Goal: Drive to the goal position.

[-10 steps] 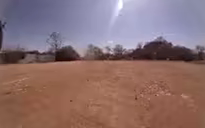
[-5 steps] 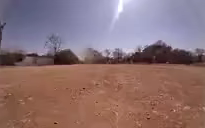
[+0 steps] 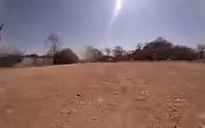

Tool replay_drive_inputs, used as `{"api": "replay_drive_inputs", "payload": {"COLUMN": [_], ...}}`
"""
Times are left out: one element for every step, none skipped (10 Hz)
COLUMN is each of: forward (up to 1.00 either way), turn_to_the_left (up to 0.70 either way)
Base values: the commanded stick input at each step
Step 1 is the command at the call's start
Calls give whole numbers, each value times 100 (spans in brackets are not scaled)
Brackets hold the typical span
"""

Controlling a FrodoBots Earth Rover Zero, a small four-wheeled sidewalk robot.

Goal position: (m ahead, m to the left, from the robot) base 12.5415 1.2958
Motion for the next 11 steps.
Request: {"api": "replay_drive_inputs", "payload": {"forward": [100,100,100,100,100,100,100,100,100,100,100], "turn_to_the_left": [0,0,0,0,0,0,0,0,0,0,0]}}
